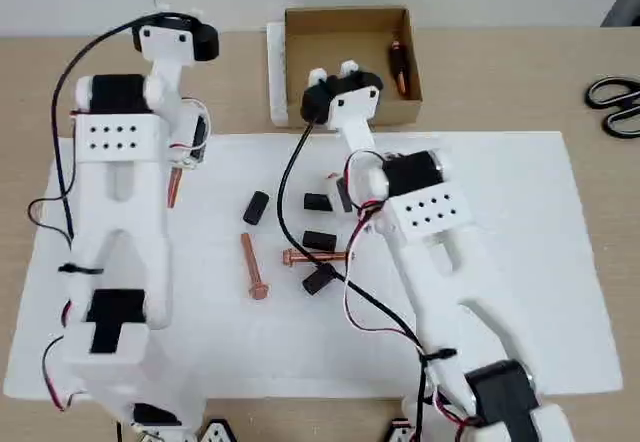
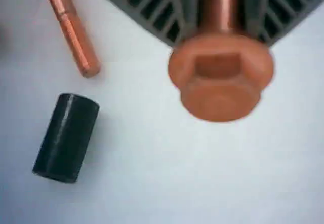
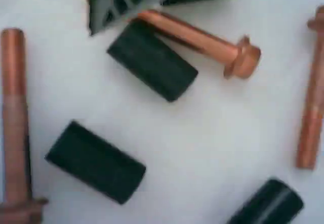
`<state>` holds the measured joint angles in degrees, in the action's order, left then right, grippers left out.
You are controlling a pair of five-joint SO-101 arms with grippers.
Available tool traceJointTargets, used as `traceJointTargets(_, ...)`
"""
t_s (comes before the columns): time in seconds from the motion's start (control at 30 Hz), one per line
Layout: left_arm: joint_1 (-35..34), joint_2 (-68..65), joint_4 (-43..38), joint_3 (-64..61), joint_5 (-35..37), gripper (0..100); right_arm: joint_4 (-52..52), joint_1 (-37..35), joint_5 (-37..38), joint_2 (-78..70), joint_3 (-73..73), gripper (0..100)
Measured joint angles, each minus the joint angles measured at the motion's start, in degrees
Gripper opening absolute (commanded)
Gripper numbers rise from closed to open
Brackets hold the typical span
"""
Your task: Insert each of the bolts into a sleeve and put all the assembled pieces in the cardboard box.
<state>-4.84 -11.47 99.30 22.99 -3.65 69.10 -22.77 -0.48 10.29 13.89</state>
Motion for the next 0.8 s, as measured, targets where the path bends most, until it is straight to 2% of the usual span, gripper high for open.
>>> traceJointTargets(0.1,-0.97,2.29,0.09,-5.45,0.09,1,-3.87,-1.41,-3.25,-4.22,0.00,22.0)
traceJointTargets(0.33,-3.08,9.32,0.09,-13.10,0.18,1,-6.15,-7.03,-4.13,-11.16,-2.55,22.0)
traceJointTargets(0.53,-3.78,15.38,0.00,-18.46,0.26,1,-11.52,-8.35,-4.75,-11.60,-2.55,22.0)
traceJointTargets(0.8,-3.78,21.98,-4.84,-29.27,0.35,1,-19.16,-10.99,-19.78,-11.96,-2.55,22.1)
